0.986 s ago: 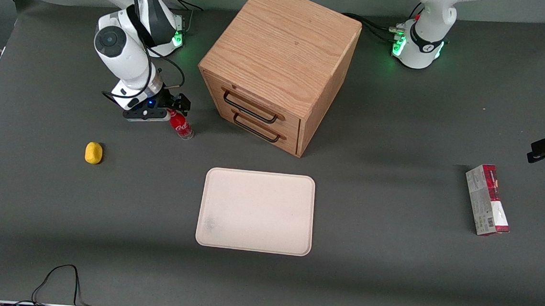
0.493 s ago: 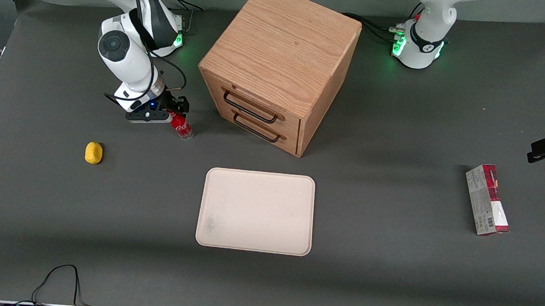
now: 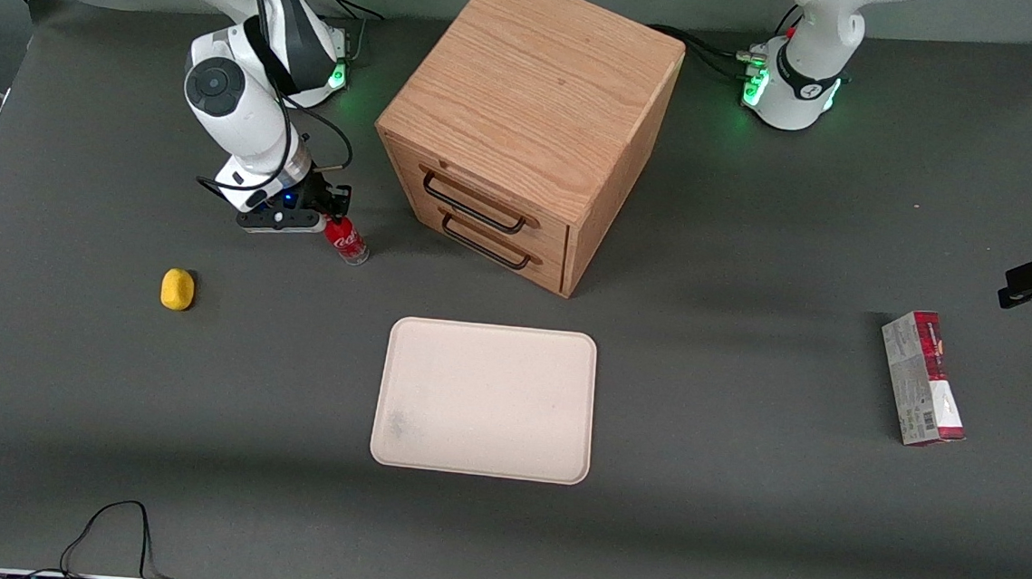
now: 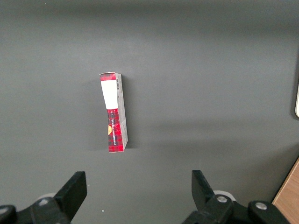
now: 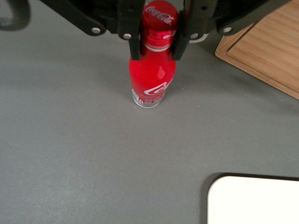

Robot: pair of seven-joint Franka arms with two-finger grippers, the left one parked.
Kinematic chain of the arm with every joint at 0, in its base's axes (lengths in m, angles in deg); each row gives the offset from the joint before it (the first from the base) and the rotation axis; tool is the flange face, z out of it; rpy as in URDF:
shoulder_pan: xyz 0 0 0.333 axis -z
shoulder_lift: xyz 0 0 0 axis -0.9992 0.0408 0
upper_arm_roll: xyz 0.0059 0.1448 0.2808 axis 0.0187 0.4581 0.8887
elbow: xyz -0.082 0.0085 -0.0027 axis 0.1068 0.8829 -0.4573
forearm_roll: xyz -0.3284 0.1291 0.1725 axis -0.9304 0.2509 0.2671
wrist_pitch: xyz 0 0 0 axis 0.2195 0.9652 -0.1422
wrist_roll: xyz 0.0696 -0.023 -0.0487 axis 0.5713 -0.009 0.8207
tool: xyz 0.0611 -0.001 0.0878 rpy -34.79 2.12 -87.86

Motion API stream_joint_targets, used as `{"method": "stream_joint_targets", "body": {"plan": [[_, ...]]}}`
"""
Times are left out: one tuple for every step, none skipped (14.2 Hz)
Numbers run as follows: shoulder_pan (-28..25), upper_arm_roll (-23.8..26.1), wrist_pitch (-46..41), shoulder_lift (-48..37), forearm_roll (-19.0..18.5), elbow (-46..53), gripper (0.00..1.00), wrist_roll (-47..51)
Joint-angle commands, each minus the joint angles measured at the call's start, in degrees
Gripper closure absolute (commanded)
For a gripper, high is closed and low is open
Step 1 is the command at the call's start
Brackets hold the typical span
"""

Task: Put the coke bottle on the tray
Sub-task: 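Lift the bottle with the right gripper and carry it toward the tray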

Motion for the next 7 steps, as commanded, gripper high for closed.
{"method": "stream_joint_targets", "body": {"plan": [[-0.1,-0.9,-8.7,-3.2,-0.6,5.1,1.0,0.4],[-0.1,-1.0,-12.8,-4.1,-0.6,7.3,1.0,0.2],[-0.1,-1.0,-16.7,-4.7,-0.6,9.8,1.0,0.2],[-0.1,-1.4,-20.8,-5.1,-0.9,12.7,1.0,0.3],[-0.1,-1.7,-25.0,-5.1,-1.0,16.0,1.0,0.2],[0.0,-1.7,-29.1,-5.1,-1.0,19.4,1.0,0.1],[0.0,-1.8,-32.7,-5.1,-1.0,22.5,1.0,0.1]]}}
